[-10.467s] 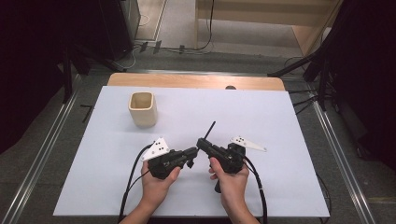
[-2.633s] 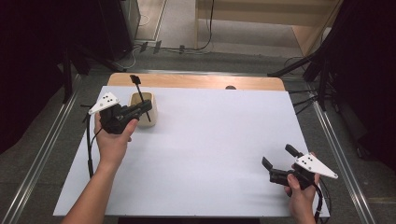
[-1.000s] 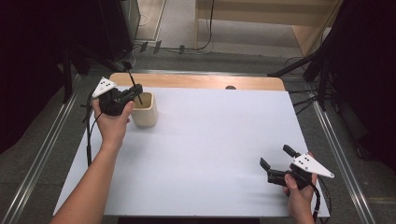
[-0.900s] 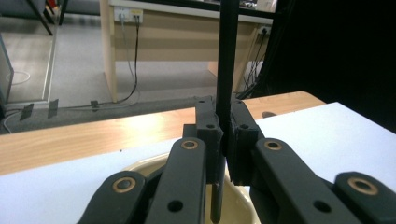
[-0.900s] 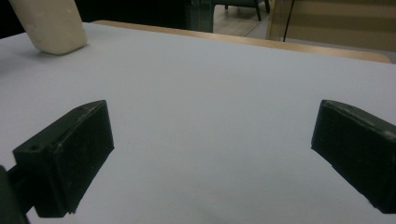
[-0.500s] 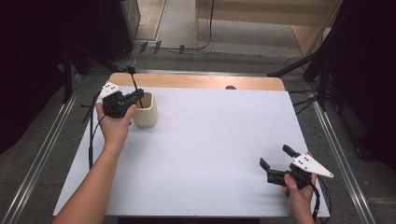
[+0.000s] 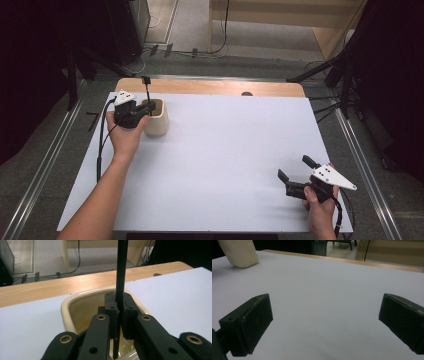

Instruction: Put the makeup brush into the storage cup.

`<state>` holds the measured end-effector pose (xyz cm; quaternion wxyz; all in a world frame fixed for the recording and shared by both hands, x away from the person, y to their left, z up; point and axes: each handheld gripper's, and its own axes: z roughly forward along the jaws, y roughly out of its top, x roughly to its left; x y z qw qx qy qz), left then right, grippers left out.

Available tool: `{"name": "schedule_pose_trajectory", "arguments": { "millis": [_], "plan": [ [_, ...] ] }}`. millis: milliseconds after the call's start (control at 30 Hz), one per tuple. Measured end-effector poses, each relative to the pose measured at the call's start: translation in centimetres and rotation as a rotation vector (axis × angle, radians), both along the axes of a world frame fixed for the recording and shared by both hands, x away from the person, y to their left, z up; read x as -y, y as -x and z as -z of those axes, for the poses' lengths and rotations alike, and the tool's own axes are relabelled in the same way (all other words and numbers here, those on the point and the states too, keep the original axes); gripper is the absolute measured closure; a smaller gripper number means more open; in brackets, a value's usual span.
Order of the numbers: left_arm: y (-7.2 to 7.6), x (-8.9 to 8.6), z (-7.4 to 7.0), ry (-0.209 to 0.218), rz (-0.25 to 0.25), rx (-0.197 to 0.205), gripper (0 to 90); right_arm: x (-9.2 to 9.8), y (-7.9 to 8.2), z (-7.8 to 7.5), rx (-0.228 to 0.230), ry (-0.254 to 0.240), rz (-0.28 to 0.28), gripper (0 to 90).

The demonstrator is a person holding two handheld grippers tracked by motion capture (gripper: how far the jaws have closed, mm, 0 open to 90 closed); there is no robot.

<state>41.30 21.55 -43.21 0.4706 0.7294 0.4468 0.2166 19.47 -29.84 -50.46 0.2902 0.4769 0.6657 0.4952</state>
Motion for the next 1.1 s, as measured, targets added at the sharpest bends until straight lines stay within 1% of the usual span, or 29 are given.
{"name": "schedule_pose_trajectory", "arguments": {
  "millis": [67, 100, 167, 233, 333, 433, 533, 567, 600, 633, 700, 733, 767, 800, 833, 967, 1100],
  "plan": [
    [0.0, -0.1, 0.0, -0.005, -0.001, -0.005, 85.5, 0.0, 0.0, 0.0, 0.0, 0.0, 0.0, 0.0],
    [0.0, -0.1, 0.0, 0.009, 0.0, -0.004, 81.8, 0.0, 0.0, 0.0, -0.001, 0.001, 0.0, 0.0],
    [0.1, -0.3, -0.1, 0.031, 0.009, -0.002, 70.0, 0.0, 0.0, 0.0, 0.0, 0.001, -0.001, 0.0],
    [0.4, -0.4, -0.4, 0.041, 0.014, 0.018, 58.9, 0.0, 0.0, 0.0, 0.001, 0.001, -0.001, 0.0],
    [0.9, -0.5, -0.9, 0.057, -0.001, 0.021, 45.0, 0.0, 0.0, 0.0, 0.002, 0.001, -0.002, 0.0],
    [1.2, -0.7, -1.1, 0.052, -0.016, 0.01, 27.5, 0.0, 0.0, 0.0, 0.001, -0.001, -0.002, 0.0],
    [1.5, -1.2, -1.1, 0.064, -0.033, 0.014, 14.2, 0.0, 0.0, 0.0, 0.002, 0.001, -0.003, 0.0],
    [1.7, -1.4, -1.2, 0.082, -0.03, 0.023, 8.5, 0.0, 0.0, 0.0, 0.003, 0.001, -0.003, 0.0],
    [2.0, -1.7, -1.2, 0.099, 0.002, 0.033, 2.1, 0.0, 0.0, 0.0, 0.003, 0.002, -0.002, 0.0],
    [2.3, -1.9, -1.3, 0.113, 0.021, 0.043, 0.0, 0.0, 0.0, 0.0, 0.002, 0.001, -0.002, 0.0],
    [2.9, -2.0, -1.6, 0.12, 0.025, 0.057, 0.0, 0.0, 0.0, 0.0, 0.0, -0.001, -0.002, 0.0],
    [2.9, -2.0, -1.6, 0.12, 0.025, 0.057, 0.0, 0.0, 0.0, 0.0, 0.0, 0.0, -0.002, 0.0],
    [3.2, -2.1, -1.7, 0.122, 0.035, 0.071, 0.0, 0.0, 0.0, 0.0, 0.001, 0.0, -0.002, 0.0],
    [3.5, -2.3, -1.8, 0.124, 0.043, 0.077, 0.0, 0.0, 0.0, 0.0, 0.0, -0.001, -0.002, 0.0],
    [3.9, -2.6, -1.9, 0.135, 0.045, 0.082, 0.0, 0.0, 0.0, 0.0, -0.001, 0.0, -0.003, 0.0],
    [4.6, -3.2, -1.8, 0.148, 0.046, 0.081, 0.0, -0.2, -0.1, 0.1, -0.001, 0.003, -0.011, 0.0],
    [5.3, -3.7, -1.5, 0.136, 0.052, 0.089, 0.0, -0.3, -0.1, 0.0, -0.002, 0.004, -0.015, 0.0]
  ]
}}
